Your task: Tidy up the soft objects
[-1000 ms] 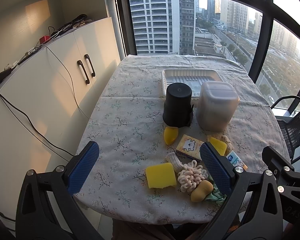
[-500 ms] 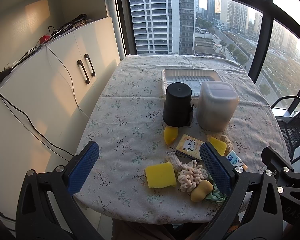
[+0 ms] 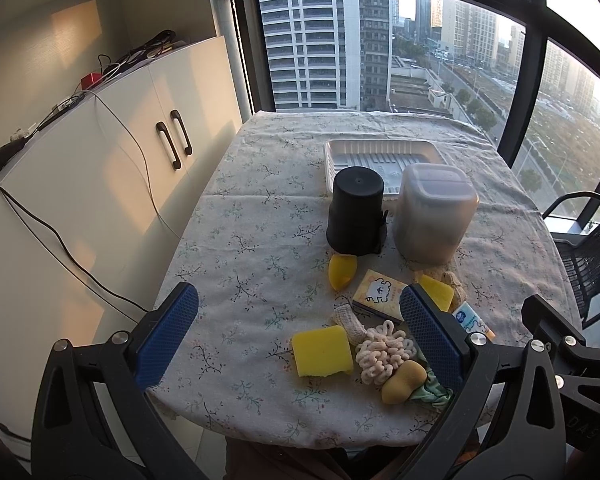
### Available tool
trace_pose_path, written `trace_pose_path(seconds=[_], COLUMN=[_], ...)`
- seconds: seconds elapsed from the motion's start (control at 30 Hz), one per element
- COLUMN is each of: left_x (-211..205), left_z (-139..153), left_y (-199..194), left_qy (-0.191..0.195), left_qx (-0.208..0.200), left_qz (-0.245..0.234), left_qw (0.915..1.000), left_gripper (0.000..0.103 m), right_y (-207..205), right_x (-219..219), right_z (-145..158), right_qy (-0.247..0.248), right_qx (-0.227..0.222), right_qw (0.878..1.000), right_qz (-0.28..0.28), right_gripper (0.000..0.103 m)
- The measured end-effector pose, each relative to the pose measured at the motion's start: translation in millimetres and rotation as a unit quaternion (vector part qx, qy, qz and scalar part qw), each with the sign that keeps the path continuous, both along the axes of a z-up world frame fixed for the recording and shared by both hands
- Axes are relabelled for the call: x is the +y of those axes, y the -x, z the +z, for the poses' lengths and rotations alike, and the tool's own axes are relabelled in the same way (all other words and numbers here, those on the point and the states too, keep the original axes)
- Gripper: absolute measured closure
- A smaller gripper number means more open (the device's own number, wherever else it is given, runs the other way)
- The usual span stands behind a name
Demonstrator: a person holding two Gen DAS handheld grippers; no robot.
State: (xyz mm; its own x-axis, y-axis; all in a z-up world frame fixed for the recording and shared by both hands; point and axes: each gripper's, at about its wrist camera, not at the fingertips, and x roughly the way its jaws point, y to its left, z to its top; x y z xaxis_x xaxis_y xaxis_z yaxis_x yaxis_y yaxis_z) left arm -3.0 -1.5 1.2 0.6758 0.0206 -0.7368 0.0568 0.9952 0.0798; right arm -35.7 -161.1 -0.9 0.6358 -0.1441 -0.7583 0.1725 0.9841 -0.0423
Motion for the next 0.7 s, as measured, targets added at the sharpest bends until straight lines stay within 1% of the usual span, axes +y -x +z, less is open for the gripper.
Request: trace_pose_path(seconds=[0.5,0.7], left_x=[2.0,1.6], left_z=[0.9,-4.2], left_y=[-0.8,-2.0], left_qy=[-0.001,-0.004], left_qx=[0.002,0.008], left_qz=[0.000,-0.001], left_qw=[1.0000,1.0000], left_gripper=[0.001,0.001], right_y=[1.5,2.0], right_x=[-1.8,-3.1], right_z=[-0.8,-4.1], right_qy=[-0.001,-0.003], right_qx=[0.002,0.006], right_qw=[1.000,1.000], right_qz=[0.001,0.002], right_gripper=[0.000,0.000])
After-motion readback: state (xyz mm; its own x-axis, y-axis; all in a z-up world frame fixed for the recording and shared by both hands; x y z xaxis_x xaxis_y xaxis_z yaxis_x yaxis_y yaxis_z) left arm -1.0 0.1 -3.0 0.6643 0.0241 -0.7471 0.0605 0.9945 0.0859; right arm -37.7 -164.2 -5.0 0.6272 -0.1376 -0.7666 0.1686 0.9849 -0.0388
